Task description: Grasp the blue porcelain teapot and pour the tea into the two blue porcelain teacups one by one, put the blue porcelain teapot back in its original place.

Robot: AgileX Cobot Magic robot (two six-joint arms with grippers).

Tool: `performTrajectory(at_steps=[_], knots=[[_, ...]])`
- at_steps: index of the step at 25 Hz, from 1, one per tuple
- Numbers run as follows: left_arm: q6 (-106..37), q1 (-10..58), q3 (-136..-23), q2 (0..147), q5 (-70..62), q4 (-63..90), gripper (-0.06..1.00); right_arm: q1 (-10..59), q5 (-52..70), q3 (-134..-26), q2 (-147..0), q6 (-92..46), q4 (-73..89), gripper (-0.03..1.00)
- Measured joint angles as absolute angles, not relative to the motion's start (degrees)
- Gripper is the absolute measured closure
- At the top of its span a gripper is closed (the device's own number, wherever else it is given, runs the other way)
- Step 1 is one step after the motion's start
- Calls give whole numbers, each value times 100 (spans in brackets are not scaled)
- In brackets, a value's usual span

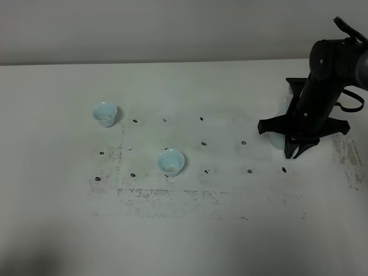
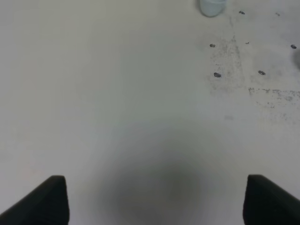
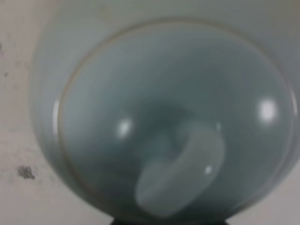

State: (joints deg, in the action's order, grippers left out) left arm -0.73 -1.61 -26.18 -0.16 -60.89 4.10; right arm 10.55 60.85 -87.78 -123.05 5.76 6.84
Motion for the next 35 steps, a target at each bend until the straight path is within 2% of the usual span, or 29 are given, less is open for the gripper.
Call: performTrajectory(at_steps=[21,35], knots=[[-73,-161,-2618,-16,-6089,410,22,1055,5638,-8778,-12067,231,672,93],[-73,-161,-2618,-16,-6089,410,22,1055,4773,-8773,-12054,-322,581,93]])
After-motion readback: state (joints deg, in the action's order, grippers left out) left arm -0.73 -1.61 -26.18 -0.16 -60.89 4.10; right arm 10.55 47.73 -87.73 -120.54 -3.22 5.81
